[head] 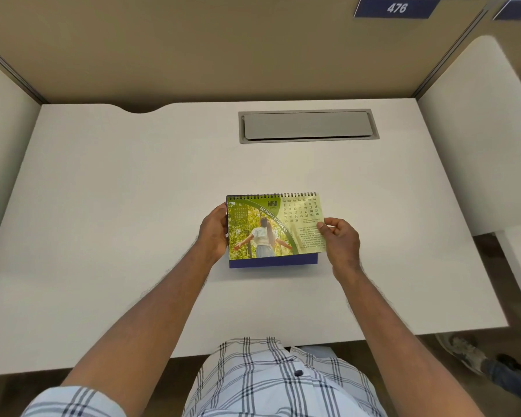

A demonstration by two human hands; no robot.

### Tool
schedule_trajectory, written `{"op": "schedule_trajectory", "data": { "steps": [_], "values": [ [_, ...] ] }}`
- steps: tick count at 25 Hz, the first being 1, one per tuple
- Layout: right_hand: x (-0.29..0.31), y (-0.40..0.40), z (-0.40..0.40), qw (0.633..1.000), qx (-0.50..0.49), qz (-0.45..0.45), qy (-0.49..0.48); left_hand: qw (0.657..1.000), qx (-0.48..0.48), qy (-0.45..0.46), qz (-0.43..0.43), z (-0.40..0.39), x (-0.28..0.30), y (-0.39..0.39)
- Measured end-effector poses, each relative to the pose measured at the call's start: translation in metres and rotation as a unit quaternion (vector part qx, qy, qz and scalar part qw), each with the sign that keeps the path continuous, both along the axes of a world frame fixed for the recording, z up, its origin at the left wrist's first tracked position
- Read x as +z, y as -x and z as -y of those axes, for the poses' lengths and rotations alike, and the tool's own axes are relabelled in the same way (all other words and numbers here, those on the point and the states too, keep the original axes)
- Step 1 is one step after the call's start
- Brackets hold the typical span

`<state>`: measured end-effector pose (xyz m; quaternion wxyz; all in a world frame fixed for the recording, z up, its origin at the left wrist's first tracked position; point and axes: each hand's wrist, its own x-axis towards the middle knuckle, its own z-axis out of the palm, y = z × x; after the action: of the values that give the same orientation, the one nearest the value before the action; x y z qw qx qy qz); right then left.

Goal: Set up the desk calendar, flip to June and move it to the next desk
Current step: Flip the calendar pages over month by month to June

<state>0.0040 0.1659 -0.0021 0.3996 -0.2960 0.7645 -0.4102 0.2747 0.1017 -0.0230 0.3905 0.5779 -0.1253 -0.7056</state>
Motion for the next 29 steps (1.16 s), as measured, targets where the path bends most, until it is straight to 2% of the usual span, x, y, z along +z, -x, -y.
{"op": "schedule_trajectory", "data": {
  "steps": [6,8,11,15,18,23,26,29],
  "values": [
    [0.008,-0.002,-0.003,0.999,0.013,-0.050,-0.011,1.000,-0.002,0.013,0.009,-0.003,0.002,0.002],
    [0.013,-0.004,-0.004,0.999,0.013,-0.039,-0.010,1.000,-0.003,0.015,0.011,-0.004,0.005,0.003],
    [0.022,-0.005,-0.001,0.999,-0.017,0.050,-0.004,1.000,-0.002,0.014,0.003,-0.006,0.009,0.004],
    [0.038,0.002,0.012,0.981,-0.051,0.189,-0.001,1.000,-0.008,0.010,0.010,-0.009,0.009,0.003],
    [0.043,0.005,0.024,0.972,-0.032,0.230,0.023,1.000,-0.016,0.005,0.016,-0.010,0.007,0.002],
    [0.045,-0.002,0.036,0.980,0.088,0.176,0.031,0.999,0.026,-0.020,0.033,-0.013,0.012,0.011],
    [0.031,-0.004,0.039,0.984,0.096,0.145,0.042,0.997,0.065,-0.029,0.007,-0.013,0.015,0.016],
    [0.013,0.001,0.037,0.990,0.126,0.062,0.027,0.996,0.081,-0.040,0.007,-0.014,0.016,0.018]
  ]
}}
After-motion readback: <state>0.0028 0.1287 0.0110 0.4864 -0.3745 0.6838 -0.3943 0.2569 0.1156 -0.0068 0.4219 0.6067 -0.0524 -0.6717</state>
